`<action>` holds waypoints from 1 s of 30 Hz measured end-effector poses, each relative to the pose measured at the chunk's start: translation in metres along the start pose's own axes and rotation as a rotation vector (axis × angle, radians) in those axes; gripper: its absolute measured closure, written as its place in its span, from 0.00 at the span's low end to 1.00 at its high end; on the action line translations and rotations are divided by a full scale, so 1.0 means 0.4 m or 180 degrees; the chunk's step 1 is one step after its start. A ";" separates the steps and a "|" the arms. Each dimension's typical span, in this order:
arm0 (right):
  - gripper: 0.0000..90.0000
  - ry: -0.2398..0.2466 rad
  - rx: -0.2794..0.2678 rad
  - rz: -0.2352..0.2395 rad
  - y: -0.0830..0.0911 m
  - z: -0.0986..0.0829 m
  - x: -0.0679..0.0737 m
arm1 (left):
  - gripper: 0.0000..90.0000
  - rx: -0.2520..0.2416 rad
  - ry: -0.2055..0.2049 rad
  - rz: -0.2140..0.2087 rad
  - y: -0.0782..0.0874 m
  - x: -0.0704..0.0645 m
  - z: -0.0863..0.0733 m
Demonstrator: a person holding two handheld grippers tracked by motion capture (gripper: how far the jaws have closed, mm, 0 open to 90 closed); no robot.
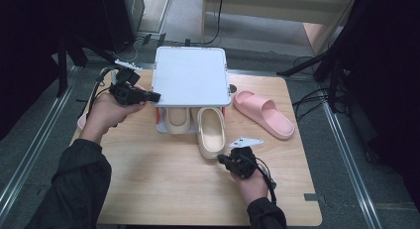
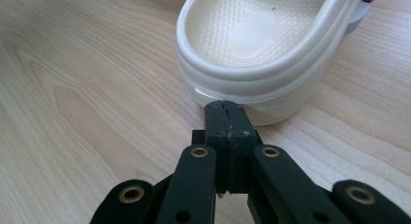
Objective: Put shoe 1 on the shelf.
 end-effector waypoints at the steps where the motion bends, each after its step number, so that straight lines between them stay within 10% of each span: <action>1: 1.00 0.0005 -0.0005 -0.0017 -0.002 0.003 -0.003 | 1.00 0.0001 -0.0003 0.0001 0.000 0.000 0.000; 30: 1.00 -0.0069 -0.0102 -0.0193 -0.102 0.148 -0.068 | 0.99 -0.0018 -0.0007 0.0006 0.002 0.003 -0.001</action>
Point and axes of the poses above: each handheld gripper's, and its own axes: y roughly backward along the jaws, z roughly out of its top, x roughly to its left, the point moved 4 cm from there along -y, roughly forward along the jaws, and after that the axes turned 10 degrees about z, right-handed, at the moved point
